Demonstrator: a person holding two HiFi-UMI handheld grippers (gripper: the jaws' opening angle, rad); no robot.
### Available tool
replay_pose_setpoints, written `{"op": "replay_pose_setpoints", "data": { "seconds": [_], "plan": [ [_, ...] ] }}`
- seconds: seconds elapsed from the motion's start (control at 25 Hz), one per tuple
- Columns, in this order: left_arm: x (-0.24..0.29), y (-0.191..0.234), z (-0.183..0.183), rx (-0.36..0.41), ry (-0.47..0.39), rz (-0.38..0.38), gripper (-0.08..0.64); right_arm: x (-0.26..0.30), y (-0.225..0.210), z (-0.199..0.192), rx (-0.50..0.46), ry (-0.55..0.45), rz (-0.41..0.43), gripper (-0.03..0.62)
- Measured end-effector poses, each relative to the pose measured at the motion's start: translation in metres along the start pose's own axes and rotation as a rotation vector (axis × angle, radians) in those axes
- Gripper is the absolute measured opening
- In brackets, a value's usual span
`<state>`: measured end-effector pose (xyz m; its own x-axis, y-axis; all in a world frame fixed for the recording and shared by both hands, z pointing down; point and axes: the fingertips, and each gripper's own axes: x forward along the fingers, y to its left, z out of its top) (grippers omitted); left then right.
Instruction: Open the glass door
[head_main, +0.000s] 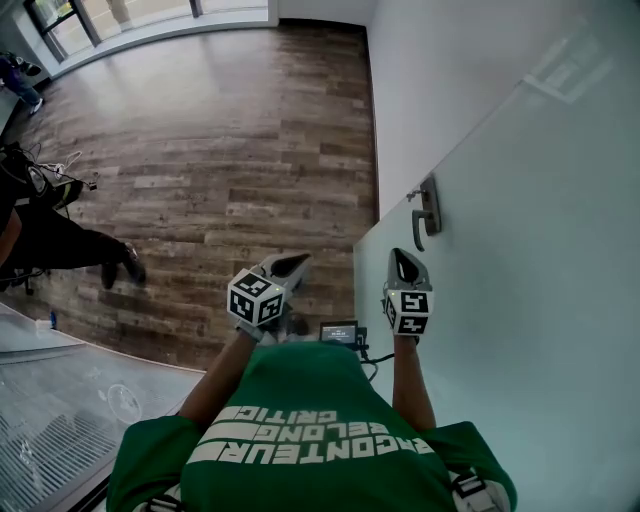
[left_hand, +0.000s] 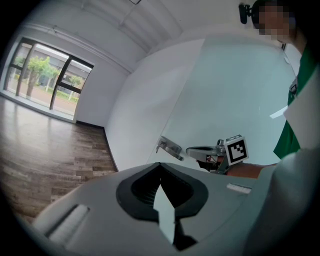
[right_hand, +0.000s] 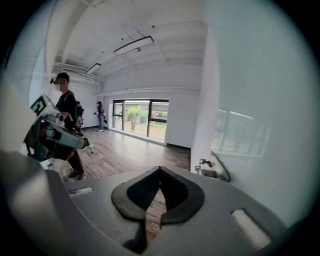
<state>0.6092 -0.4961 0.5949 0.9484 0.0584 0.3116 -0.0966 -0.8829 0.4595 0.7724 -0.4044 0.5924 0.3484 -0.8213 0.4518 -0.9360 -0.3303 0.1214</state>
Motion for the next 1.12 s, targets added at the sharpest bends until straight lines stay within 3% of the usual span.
{"op": "replay_pose_setpoints", "data": {
  "seconds": [0.2,0.68,1.12],
  "plan": [
    [-0.015,0.019,0.009,-0.006,-0.028,0.024,0.016,-0.002,0.049,0.015,-0.075,-0.032,0.156,-0.006],
    [-0.063,0.039,0.045,0.03,-0.097,0.048,0.015,0.008,0.135,0.055,-0.059,-0.077,0.349,-0.006],
    [-0.081,0.069,0.035,-0.002,-0.093,0.097,0.015,0.028,0.193,0.067,-0.112,-0.084,0.535,-0.006]
  ]
}}
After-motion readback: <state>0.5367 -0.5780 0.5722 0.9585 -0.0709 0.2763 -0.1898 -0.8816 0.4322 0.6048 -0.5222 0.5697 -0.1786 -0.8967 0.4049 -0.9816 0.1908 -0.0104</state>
